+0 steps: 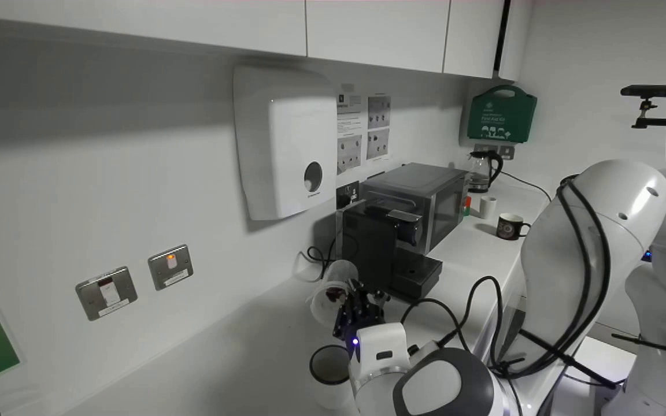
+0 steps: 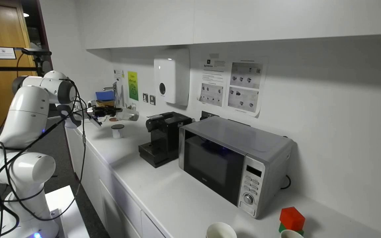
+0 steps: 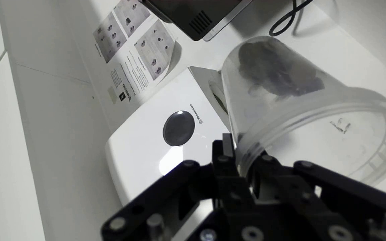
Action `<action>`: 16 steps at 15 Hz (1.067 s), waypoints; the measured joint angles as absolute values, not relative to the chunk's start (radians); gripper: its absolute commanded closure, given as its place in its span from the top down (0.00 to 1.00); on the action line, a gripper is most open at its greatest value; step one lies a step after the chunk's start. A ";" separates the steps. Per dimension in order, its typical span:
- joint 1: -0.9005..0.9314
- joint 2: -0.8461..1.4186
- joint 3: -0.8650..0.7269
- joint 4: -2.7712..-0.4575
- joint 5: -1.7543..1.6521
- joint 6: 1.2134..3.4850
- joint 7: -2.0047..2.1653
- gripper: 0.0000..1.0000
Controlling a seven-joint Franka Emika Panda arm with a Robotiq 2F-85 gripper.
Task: Take the mug from the coffee maker and put it on the counter, and pour the content from the transparent cup into the mug
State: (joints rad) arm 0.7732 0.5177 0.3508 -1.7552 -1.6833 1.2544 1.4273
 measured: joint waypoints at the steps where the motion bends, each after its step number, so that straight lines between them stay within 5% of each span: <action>1: 0.773 0.518 0.351 -1.755 -1.685 1.253 1.427 0.02; 16: 0.773 0.519 0.351 -1.755 -1.690 1.252 1.427 0.10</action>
